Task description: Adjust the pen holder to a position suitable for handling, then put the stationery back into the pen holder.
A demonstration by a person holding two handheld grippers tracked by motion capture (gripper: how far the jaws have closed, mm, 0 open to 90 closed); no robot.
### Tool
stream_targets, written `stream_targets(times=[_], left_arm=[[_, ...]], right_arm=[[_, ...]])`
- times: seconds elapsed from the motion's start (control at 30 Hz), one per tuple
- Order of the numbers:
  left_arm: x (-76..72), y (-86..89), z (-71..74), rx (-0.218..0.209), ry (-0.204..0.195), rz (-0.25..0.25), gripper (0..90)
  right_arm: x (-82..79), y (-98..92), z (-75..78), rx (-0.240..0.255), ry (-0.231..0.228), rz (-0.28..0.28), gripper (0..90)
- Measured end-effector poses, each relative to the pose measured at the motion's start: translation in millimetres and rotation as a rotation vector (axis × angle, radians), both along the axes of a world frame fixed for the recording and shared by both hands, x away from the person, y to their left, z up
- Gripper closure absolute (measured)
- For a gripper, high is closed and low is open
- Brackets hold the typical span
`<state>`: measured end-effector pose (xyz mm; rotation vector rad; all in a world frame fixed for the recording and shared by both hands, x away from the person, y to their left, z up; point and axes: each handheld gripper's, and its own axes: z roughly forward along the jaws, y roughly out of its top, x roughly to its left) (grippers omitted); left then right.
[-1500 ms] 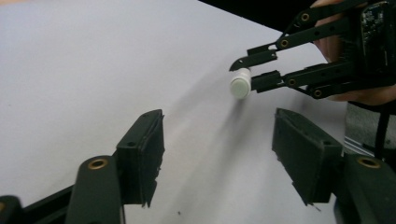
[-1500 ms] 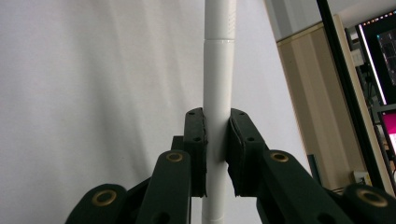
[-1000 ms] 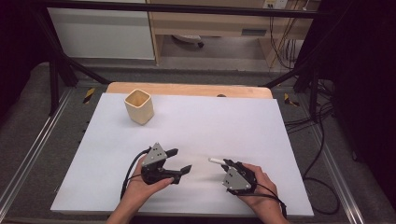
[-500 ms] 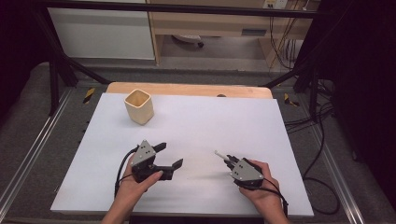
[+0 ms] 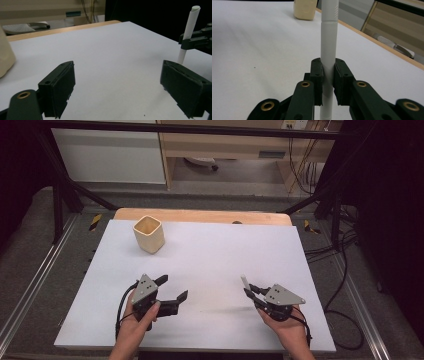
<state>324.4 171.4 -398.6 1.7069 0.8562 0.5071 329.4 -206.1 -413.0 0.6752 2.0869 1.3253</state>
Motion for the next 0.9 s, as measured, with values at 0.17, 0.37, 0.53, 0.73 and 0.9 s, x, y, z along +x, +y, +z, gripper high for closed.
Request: stream_targets(times=[0.17, 0.37, 0.53, 0.73, 0.9], left_arm=[[-8.7, 10.8, 1.1, -0.009, -0.014, 0.032, 13.1], [-4.4, 17.0, -1.1, -0.029, -0.006, 0.059, 12.4], [-3.2, 18.7, -2.6, -0.013, -0.011, 0.064, 12.4], [0.7, 25.9, -4.3, -0.041, 0.011, 0.105, 12.4], [3.7, 32.1, -5.8, -0.036, 0.025, 0.147, 12.4]], right_arm=[[0.7, -2.2, 1.1, 0.053, 0.020, 0.002, 78.7], [3.0, 3.3, 2.5, 0.067, 0.040, 0.005, 78.7], [14.4, 13.3, 10.1, 0.102, 0.069, 0.029, 78.7], [39.3, 32.4, 33.5, 0.205, 0.082, 0.050, 78.7], [59.2, 49.2, 52.2, 0.235, 0.084, 0.070, 78.7]])
